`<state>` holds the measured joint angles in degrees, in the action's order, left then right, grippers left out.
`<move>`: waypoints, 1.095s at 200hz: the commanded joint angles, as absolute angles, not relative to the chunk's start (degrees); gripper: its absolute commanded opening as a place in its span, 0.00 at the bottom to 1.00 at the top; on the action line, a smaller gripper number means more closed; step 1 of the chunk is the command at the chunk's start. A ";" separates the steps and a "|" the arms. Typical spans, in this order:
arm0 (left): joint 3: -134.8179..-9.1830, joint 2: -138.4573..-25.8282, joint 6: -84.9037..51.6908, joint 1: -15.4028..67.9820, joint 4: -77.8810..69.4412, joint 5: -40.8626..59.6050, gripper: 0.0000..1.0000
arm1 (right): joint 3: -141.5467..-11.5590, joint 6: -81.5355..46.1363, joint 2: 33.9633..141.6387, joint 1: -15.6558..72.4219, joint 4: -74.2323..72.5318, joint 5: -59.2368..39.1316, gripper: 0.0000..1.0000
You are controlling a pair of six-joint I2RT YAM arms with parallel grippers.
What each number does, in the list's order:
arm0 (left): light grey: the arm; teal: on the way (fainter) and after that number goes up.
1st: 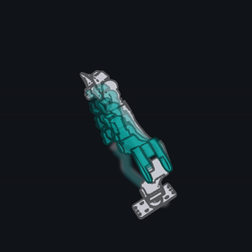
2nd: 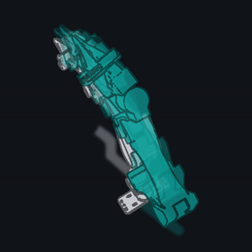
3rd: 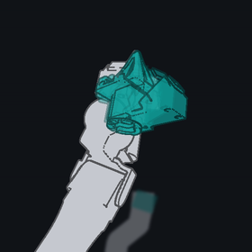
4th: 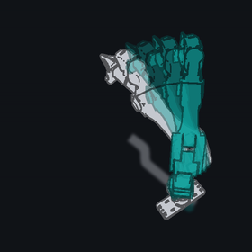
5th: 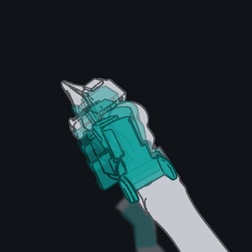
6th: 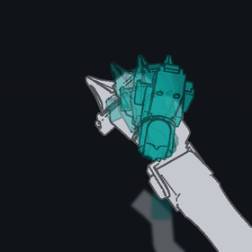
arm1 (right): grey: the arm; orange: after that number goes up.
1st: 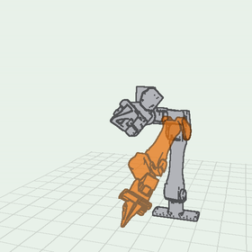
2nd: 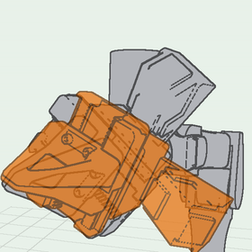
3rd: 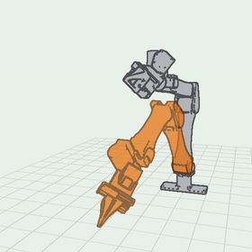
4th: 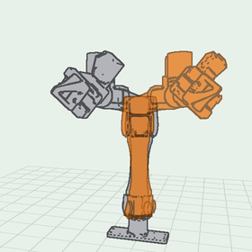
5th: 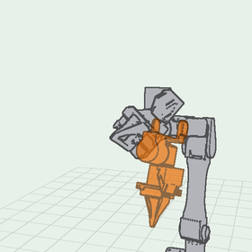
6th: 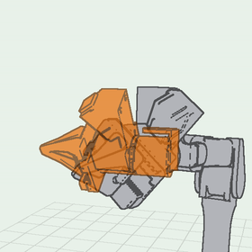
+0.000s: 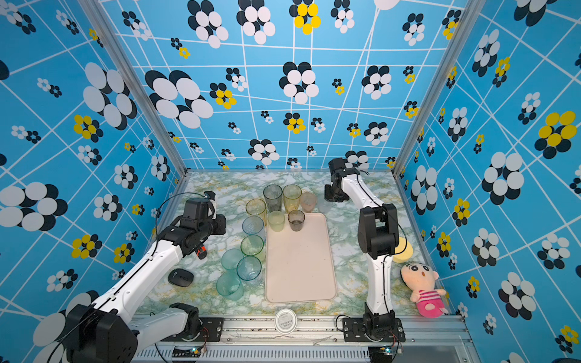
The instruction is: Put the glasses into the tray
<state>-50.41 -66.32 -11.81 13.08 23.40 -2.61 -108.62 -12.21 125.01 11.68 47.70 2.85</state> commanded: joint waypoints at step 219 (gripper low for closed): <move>-48.17 -64.51 -11.51 11.85 24.39 -3.17 0.28 | -105.75 -9.67 120.89 11.34 50.71 7.36 0.00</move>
